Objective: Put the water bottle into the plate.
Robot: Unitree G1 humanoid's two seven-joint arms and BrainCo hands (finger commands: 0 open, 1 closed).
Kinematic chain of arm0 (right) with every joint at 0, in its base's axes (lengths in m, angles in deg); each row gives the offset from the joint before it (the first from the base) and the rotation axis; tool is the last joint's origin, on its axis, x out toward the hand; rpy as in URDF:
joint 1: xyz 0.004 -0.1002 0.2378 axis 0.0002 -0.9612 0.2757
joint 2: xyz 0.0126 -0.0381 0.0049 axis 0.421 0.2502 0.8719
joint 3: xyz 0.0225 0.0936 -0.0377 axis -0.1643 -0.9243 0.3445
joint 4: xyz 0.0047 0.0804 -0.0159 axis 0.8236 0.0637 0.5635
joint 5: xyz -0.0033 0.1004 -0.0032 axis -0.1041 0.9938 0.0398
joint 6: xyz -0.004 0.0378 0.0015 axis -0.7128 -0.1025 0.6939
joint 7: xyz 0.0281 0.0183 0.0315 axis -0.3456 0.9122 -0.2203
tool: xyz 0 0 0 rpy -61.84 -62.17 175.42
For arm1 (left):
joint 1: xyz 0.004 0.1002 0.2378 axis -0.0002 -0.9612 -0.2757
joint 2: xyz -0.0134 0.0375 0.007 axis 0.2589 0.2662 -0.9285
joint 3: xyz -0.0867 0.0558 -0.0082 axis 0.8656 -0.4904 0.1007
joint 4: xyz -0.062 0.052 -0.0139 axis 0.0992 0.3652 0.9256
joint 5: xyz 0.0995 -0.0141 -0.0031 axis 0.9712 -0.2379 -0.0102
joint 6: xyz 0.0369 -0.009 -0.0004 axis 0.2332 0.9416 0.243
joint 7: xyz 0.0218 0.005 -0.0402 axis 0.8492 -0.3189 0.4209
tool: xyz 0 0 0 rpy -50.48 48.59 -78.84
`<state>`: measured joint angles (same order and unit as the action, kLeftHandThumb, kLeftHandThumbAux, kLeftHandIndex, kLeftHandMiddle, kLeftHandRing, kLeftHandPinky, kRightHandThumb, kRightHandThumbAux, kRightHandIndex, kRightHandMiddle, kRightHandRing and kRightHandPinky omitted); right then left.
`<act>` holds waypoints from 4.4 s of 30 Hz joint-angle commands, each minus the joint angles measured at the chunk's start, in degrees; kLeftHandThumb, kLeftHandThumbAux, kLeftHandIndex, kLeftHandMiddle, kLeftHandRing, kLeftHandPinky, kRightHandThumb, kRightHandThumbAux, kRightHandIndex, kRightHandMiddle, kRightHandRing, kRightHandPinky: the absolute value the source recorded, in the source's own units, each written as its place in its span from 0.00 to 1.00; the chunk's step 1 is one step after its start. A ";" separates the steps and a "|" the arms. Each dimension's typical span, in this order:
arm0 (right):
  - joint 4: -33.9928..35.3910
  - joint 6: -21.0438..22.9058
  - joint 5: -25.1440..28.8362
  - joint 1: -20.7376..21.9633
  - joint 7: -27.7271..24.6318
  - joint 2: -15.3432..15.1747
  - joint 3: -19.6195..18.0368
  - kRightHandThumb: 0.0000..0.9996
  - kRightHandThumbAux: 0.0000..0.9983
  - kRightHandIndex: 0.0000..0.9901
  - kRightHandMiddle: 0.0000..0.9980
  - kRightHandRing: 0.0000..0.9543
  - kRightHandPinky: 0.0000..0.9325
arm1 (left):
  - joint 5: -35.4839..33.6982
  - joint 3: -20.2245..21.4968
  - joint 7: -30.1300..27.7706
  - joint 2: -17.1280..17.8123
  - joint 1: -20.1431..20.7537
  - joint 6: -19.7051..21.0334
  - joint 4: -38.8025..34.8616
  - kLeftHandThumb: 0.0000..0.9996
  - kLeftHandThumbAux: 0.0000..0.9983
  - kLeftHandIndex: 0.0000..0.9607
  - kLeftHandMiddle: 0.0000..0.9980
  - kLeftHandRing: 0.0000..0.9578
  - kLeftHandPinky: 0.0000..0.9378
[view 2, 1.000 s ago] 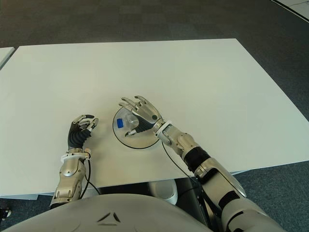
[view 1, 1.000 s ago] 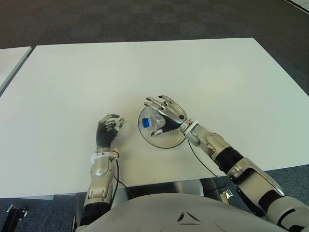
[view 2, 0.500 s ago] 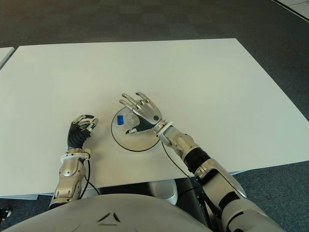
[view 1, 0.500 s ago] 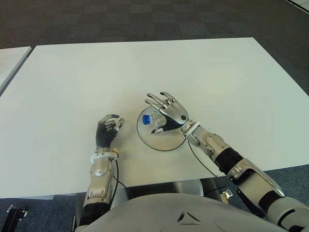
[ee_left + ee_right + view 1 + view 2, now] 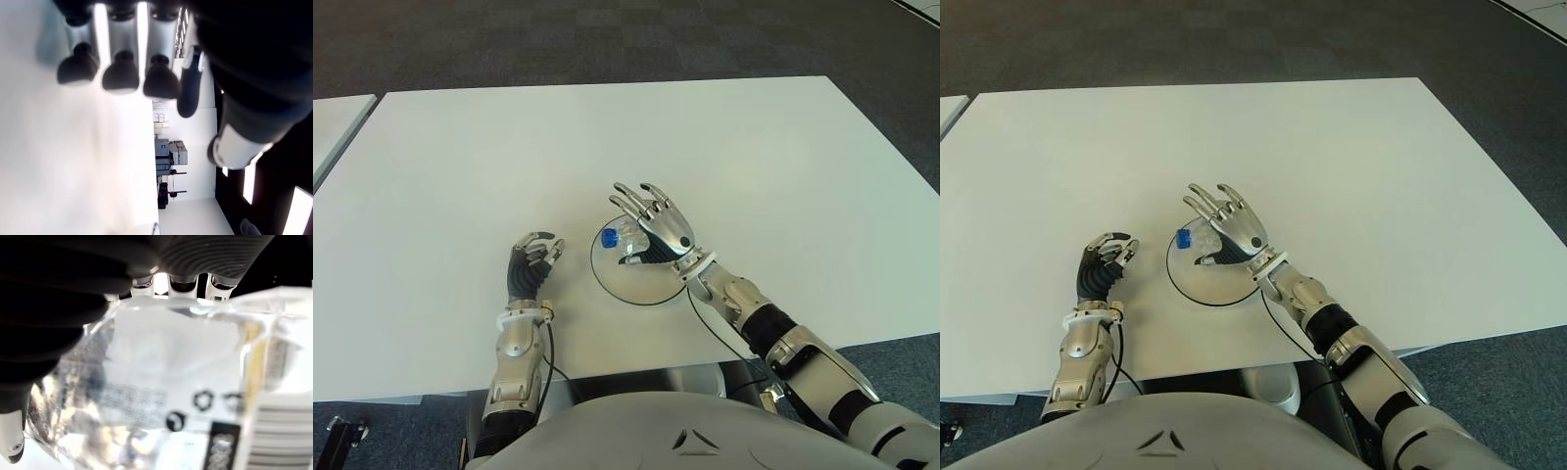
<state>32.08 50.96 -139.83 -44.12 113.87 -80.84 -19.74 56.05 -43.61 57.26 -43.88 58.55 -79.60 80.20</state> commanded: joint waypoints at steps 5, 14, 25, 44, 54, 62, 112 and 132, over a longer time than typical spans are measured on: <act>1.70 1.29 -1.99 -0.10 -2.20 -1.67 1.13 0.23 0.60 0.01 0.00 0.00 0.00 | -0.26 0.07 -0.15 -0.41 -0.44 1.37 -0.52 0.70 0.72 0.45 0.83 0.87 0.87; 3.82 2.63 -3.59 -0.43 -5.02 -2.94 1.75 0.09 0.55 0.00 0.00 0.00 0.00 | 0.81 -0.24 -0.23 0.42 -0.43 0.76 0.05 0.70 0.72 0.45 0.85 0.88 0.87; 4.75 1.87 -3.54 -0.57 -5.74 -3.69 1.82 0.01 0.50 0.00 0.00 0.00 0.00 | 0.73 -0.31 -0.50 0.67 -0.59 0.94 0.14 0.70 0.72 0.45 0.85 0.88 0.86; 5.12 -0.70 -1.67 -0.61 -6.69 -4.27 1.41 0.00 0.45 0.00 0.00 0.00 0.00 | 0.59 -0.28 -0.19 0.66 -0.31 1.10 0.46 0.70 0.72 0.45 0.85 0.88 0.86; 4.39 -2.94 -1.47 -0.28 -4.34 -4.31 1.04 0.00 0.44 0.00 0.00 0.00 0.00 | 0.67 -0.17 0.34 0.28 -0.24 0.51 0.68 0.70 0.72 0.45 0.85 0.89 0.88; 3.73 -4.14 -2.12 0.17 -1.74 -4.35 0.90 0.00 0.43 0.00 0.00 0.00 0.00 | 0.50 -0.16 0.24 0.05 -0.25 0.56 0.64 0.70 0.72 0.45 0.85 0.89 0.88; 15.14 -6.89 15.89 -7.95 -10.18 -8.94 -13.77 0.00 0.48 0.00 0.00 0.00 0.00 | -0.21 0.10 -0.86 0.33 -0.03 1.35 0.12 0.70 0.72 0.45 0.85 0.88 0.85; 10.91 -15.95 36.44 -12.79 -11.70 2.02 -28.44 0.06 0.93 0.20 0.18 0.18 0.23 | -0.23 0.10 -0.72 0.95 0.55 0.59 1.19 0.70 0.72 0.45 0.85 0.88 0.86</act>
<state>44.52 37.05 -104.55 -56.35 100.66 -80.75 -46.63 55.90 -43.63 57.03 -43.12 58.85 -78.99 80.31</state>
